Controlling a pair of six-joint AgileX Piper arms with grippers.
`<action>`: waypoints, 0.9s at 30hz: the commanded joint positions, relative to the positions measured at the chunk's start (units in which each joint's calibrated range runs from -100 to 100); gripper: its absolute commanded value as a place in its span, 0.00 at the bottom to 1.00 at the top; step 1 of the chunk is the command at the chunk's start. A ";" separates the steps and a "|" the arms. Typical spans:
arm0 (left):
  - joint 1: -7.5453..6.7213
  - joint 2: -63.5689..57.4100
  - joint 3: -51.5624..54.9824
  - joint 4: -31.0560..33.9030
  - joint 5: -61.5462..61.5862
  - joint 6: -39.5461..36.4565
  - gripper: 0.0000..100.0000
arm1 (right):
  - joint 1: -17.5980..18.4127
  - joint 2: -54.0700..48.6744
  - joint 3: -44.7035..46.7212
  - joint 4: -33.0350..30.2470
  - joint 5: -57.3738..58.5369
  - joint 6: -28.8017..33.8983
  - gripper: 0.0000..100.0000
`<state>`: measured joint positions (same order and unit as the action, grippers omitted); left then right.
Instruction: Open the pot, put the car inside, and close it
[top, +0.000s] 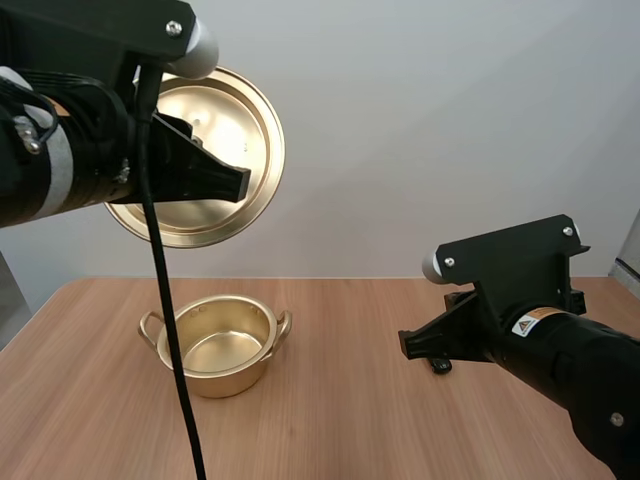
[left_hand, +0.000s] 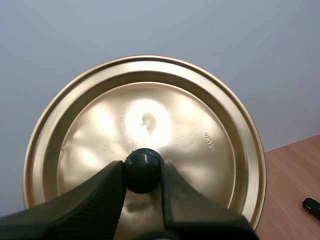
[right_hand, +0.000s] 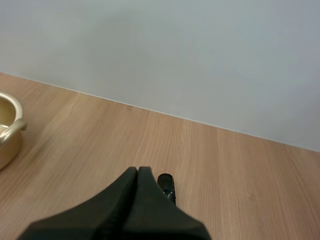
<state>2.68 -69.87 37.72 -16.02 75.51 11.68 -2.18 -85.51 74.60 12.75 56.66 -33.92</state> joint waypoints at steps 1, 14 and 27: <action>-0.01 0.00 0.00 0.02 0.03 0.03 0.00 | -0.18 0.95 0.08 0.00 -1.83 -0.01 0.00; -0.01 -2.01 0.00 0.02 -0.54 -0.34 0.00 | -0.42 29.42 -12.72 0.62 -1.39 -1.85 0.00; -0.01 -1.98 0.00 0.02 -0.69 0.31 0.00 | -0.42 58.55 -24.35 -9.88 7.59 3.01 0.00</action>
<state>2.68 -71.88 37.72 -16.02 74.99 11.98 -2.59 -41.89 50.25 5.65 64.02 -31.86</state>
